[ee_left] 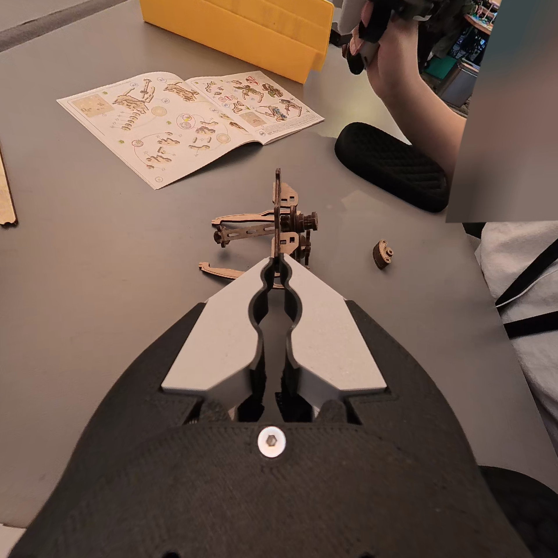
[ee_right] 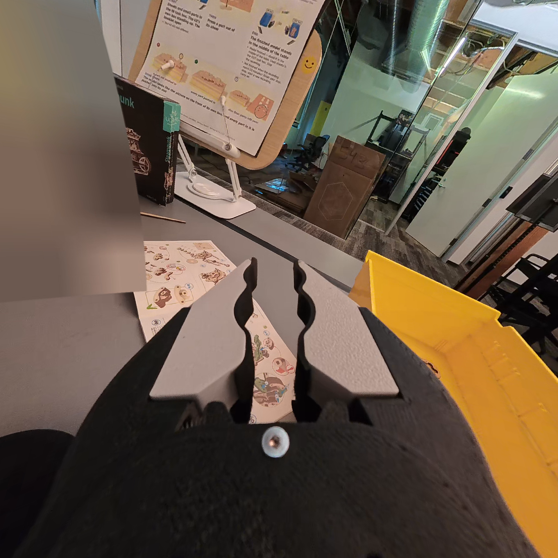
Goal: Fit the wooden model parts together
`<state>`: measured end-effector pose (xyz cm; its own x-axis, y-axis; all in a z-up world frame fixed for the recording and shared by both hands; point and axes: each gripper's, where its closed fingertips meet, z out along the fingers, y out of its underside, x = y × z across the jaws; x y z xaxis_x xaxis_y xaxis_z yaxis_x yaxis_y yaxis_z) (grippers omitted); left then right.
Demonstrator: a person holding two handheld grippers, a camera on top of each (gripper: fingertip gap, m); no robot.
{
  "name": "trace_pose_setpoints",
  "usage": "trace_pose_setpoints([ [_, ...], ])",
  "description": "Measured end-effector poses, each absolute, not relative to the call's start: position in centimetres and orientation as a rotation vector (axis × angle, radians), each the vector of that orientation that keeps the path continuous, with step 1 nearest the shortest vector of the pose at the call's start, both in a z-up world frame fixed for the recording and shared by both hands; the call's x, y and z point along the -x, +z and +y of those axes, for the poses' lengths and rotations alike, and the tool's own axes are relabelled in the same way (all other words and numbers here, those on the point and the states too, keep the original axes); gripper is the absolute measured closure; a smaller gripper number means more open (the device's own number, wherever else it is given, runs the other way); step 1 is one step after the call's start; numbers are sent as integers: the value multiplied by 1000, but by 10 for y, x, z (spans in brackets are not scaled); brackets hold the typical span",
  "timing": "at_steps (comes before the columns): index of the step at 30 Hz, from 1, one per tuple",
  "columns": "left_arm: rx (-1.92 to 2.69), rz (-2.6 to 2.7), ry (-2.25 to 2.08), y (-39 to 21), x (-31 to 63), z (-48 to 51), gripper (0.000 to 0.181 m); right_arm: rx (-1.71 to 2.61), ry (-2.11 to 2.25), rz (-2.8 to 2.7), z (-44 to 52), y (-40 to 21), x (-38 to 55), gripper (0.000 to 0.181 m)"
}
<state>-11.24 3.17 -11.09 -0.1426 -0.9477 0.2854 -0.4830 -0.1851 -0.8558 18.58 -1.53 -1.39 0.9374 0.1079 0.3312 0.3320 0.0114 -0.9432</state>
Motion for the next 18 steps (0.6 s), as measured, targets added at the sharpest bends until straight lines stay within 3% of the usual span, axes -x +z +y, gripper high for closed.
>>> trace_pose_setpoints([
  [18,1656,1613,-1278,-111,113,32,181,1591,-159,-318,-14,-17,-187,159],
])
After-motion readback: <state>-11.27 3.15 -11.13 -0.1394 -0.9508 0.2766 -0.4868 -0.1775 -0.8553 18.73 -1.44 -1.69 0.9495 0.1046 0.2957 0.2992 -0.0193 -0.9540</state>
